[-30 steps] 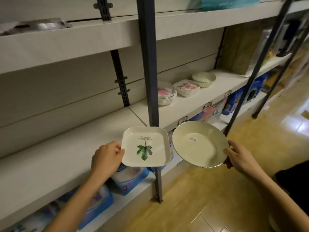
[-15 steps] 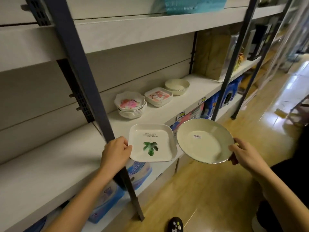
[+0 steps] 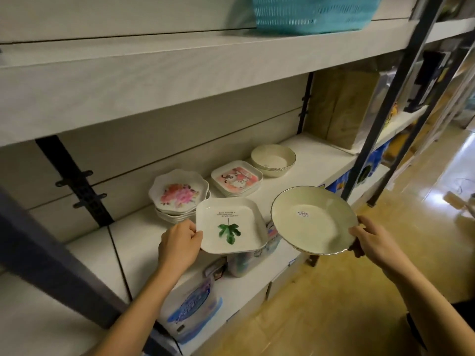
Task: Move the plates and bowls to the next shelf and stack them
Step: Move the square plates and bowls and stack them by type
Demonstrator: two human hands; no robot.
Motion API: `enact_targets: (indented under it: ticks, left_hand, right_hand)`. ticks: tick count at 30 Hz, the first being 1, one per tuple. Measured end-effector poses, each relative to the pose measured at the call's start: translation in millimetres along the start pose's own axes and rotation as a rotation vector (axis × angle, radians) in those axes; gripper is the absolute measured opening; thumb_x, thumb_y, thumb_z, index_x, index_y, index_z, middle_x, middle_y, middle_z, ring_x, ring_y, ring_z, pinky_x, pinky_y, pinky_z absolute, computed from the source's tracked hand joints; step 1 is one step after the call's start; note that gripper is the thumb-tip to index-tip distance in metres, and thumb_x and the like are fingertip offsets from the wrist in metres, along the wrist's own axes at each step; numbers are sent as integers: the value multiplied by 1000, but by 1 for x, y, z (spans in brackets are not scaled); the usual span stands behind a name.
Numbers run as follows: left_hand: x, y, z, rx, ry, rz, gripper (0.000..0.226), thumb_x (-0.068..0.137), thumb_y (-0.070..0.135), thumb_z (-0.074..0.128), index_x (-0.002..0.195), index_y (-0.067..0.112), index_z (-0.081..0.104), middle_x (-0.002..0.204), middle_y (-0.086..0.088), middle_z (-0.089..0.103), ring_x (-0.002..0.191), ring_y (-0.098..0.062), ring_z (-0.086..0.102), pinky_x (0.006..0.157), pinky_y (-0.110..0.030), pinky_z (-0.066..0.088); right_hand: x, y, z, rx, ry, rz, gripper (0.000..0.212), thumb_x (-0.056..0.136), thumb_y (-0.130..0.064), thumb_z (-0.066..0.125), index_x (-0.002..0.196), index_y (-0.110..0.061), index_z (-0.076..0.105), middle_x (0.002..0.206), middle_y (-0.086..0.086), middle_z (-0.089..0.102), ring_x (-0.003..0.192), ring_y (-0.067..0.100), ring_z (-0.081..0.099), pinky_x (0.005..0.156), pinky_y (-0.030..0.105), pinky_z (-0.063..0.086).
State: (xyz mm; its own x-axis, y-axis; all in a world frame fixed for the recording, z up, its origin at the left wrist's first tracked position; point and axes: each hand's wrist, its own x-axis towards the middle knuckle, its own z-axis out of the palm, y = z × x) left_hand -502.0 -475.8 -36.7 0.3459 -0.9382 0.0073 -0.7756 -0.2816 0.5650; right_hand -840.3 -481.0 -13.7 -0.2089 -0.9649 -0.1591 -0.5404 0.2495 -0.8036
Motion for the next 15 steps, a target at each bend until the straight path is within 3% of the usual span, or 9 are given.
enact_targets:
  ticks: [5,8,12,15]
  left_hand:
    - [29,13,10,8,9,-55,13,87,22,55,75,16,53,90,-9,71,90,-32,60,73,-34,45]
    - [43,23,17,16,35,-81,14,87,20,56,75,14,52,90,-11,70,89,-31,61,70,-32,43]
    - [67,38,31,22,77,-101,21,86,16,57,67,12,51,82,-18,69,83,-34,61,66,-33,42]
    - [85,54,44,17,102,-157,27,87,16,56,61,11,50,71,-15,62,74,-28,56,62,-29,31]
  right_hand:
    - [43,-5,-2,6,-43,-16,28,95,-10,41,119,2,49,72,13,56,59,19,50,55,30,42]
    - [70,-7,-3,12,-79,-48,35,95,-10,41,129,-2,45,73,11,56,60,17,52,54,26,41]
    - [118,-9,-6,12,-143,-55,33,95,-11,41,127,0,46,69,10,55,59,18,51,53,26,42]
    - [159,-13,-13,-4,-201,-79,33,96,-10,40,126,1,46,72,11,55,62,20,51,56,27,43]
